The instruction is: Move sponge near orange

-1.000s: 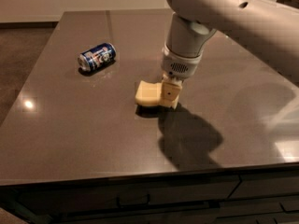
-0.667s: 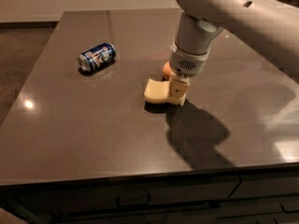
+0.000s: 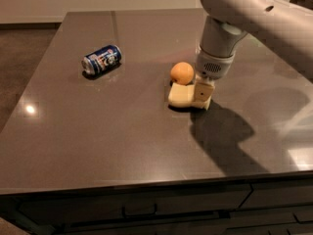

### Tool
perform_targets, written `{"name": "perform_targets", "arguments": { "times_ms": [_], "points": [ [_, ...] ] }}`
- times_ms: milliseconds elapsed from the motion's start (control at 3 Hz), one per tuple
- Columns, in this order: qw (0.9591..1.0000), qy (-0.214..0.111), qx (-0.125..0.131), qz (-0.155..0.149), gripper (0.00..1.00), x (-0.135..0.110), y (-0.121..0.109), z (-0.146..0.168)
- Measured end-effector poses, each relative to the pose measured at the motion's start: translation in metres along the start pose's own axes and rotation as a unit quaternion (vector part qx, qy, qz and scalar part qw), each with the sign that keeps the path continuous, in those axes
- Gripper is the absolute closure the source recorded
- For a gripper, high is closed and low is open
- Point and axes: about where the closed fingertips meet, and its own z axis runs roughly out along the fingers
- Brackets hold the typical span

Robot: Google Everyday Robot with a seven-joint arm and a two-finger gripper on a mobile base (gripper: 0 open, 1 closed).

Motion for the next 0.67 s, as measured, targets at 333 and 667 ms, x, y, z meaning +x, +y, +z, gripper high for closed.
{"name": "perform_targets", "arguments": {
  "times_ms": [333,667],
  "points": [
    [0.9999,0.005,0.007,0.009,0.20,0.0110,-0.0077,-0.0011],
    [0.9999,0.004,0.008,0.009,0.00,0.0101,-0.0083,-0.0003]
  ]
}}
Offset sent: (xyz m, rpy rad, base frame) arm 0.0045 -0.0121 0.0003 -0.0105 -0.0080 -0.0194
